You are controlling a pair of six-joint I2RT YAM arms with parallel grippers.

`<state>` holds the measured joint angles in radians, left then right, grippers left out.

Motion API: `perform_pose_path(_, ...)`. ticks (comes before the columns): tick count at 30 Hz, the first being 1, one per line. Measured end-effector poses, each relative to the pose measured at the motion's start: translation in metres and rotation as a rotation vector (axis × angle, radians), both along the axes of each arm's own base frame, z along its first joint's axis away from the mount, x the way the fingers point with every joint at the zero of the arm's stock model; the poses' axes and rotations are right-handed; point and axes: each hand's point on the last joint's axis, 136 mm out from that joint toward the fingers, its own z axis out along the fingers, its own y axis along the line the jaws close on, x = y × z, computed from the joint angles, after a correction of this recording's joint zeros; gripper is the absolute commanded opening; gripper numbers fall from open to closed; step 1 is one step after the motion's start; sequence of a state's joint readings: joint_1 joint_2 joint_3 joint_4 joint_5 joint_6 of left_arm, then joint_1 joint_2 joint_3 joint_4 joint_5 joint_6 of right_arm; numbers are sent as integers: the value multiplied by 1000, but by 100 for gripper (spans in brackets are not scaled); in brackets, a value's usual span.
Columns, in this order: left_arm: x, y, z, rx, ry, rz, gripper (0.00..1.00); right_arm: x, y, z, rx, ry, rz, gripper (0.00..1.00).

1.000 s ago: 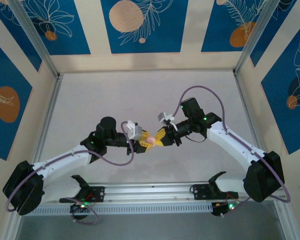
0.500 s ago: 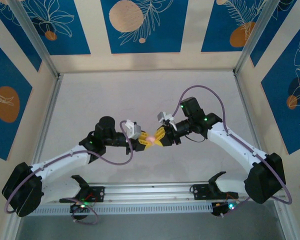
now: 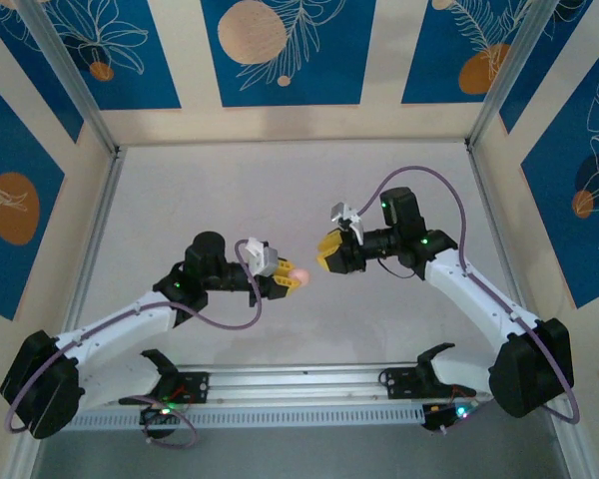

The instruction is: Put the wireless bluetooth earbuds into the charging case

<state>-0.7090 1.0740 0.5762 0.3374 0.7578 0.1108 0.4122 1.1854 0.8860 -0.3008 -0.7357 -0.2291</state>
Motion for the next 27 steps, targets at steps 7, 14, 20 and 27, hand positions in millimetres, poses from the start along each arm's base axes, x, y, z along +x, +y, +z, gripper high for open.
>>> perform_pose_path(7, 4, 1, -1, 5, -7, 25, 23, -11, 1, 10, 44, 16, 41, 46)
perform_pose_path(14, 7, 0, 4, -34, -30, 39, 23, -30, 8, 19, 79, 15, 118, 49)
perform_pose_path(20, 10, -4, 10, -68, -25, 35, 23, -37, 18, 14, 75, 31, 160, 49)
perform_pose_path(27, 10, -4, 13, -83, -21, 35, 23, -37, 25, 7, 68, 66, 187, 46)
